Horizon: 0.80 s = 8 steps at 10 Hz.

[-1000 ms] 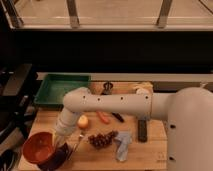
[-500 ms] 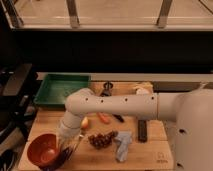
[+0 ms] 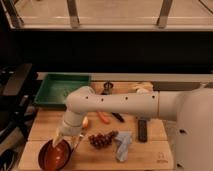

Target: Stack bowls into tray

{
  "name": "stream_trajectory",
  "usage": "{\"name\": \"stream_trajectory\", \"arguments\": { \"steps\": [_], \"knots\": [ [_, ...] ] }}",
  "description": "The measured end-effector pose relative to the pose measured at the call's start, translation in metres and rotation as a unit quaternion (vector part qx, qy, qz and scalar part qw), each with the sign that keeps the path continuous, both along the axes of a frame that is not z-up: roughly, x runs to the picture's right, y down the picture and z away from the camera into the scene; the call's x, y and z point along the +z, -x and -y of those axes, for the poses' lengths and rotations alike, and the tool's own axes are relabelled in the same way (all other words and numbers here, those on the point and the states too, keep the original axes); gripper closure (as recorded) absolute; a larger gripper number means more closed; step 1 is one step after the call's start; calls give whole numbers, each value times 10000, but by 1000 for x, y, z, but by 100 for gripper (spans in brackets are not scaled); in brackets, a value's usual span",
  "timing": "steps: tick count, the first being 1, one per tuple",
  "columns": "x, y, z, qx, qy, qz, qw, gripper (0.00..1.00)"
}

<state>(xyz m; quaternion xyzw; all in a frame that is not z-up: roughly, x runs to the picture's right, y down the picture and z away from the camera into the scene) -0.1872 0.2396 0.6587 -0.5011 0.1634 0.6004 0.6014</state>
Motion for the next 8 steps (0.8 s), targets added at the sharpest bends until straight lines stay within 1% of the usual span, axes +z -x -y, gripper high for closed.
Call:
{"name": "stream_trajectory", "arguments": {
  "steps": [3,4,5,6,8],
  "knots": [
    [-12,1,21,-267,-330,-199,9989,20],
    [-13,1,25,-340,-399,-244,9983,20],
    [-13,1,27,-362,-417,-265,9981,20],
    [-11,0,26,-316,-394,-271,9984,20],
    [0,-3,16,-148,-270,-222,9993,20]
  ]
}}
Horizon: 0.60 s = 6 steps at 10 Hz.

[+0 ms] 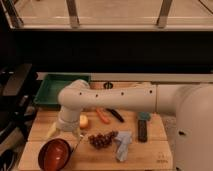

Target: Stack bowls into tray

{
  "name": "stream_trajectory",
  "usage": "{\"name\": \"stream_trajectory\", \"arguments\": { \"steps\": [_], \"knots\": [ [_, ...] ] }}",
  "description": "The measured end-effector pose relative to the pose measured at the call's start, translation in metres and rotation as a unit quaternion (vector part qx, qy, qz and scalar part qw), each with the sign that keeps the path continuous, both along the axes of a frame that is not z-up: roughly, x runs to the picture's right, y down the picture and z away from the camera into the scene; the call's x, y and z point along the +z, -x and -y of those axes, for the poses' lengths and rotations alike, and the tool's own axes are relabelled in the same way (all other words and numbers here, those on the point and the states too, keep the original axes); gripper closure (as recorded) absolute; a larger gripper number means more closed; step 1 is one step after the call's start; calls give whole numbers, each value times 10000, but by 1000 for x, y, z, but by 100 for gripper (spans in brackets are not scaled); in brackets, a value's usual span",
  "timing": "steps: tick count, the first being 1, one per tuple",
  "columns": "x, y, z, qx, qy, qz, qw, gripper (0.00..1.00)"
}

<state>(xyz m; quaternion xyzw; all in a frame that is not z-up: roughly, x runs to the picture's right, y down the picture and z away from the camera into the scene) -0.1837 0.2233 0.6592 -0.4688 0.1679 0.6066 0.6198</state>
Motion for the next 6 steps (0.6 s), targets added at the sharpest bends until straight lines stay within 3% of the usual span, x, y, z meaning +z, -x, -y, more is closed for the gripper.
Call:
{"name": "stream_trajectory", "arguments": {
  "steps": [6],
  "knots": [
    [36,-2,-43,448,489,284,9974,20]
  ]
}}
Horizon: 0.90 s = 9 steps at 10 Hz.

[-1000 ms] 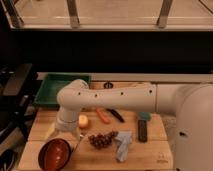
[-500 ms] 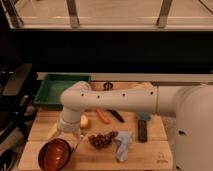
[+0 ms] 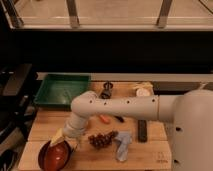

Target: Stack bowls into tray

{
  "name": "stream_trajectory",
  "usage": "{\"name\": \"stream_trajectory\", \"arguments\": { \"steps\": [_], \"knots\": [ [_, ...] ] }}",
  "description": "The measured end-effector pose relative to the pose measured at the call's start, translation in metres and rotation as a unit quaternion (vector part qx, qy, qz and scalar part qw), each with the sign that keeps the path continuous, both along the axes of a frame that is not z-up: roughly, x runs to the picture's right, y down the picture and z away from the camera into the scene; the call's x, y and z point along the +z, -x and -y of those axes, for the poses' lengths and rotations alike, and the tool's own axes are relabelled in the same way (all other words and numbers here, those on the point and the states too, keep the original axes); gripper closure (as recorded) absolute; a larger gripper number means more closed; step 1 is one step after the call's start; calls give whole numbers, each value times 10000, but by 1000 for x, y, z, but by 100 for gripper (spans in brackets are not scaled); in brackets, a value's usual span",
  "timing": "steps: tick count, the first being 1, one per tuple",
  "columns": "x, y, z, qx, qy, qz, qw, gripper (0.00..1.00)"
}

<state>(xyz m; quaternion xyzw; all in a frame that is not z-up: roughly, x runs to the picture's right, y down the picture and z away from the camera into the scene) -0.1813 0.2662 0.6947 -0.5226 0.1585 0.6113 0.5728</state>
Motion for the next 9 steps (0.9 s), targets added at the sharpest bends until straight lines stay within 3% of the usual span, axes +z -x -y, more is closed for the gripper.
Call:
{"name": "stream_trajectory", "arguments": {
  "steps": [5,6,9],
  "knots": [
    [26,7,-25,312,471,300,9980,22],
    [27,6,-25,325,491,321,9977,28],
    [19,8,-17,264,419,422,9979,59]
  ]
}}
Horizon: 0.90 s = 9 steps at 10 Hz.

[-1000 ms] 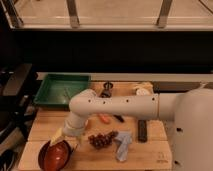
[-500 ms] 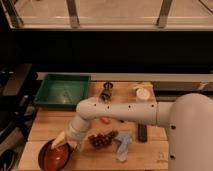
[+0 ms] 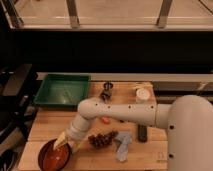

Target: Stack bowls into tray

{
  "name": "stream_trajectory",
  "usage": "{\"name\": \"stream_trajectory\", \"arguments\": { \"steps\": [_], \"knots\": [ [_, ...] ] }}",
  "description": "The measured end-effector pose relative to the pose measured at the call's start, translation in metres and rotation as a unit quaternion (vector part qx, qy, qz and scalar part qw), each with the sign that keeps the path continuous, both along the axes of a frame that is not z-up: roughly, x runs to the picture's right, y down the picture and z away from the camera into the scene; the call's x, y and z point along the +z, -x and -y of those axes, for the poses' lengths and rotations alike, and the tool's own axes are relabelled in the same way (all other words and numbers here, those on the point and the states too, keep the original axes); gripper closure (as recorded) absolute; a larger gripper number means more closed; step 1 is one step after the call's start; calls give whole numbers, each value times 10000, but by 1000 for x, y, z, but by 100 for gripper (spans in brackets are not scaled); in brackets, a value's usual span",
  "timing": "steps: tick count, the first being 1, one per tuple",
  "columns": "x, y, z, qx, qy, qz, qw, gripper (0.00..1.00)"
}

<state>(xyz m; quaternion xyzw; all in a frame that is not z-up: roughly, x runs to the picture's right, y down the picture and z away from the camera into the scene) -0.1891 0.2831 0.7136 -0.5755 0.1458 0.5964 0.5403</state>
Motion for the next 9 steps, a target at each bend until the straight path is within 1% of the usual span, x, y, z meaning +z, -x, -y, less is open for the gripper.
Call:
{"name": "stream_trajectory", "arguments": {
  "steps": [1,2,4,5,8,9],
  "knots": [
    [-4,0,3,-41,-47,23,10000,68],
    [-9,2,8,-56,-124,45,9999,80],
    [-14,2,16,-38,-208,42,9998,97],
    [-14,1,17,-36,-231,48,9997,100],
    [-15,2,19,-2,-290,94,9995,100],
    [-17,2,23,54,-334,115,9994,100]
  ]
}}
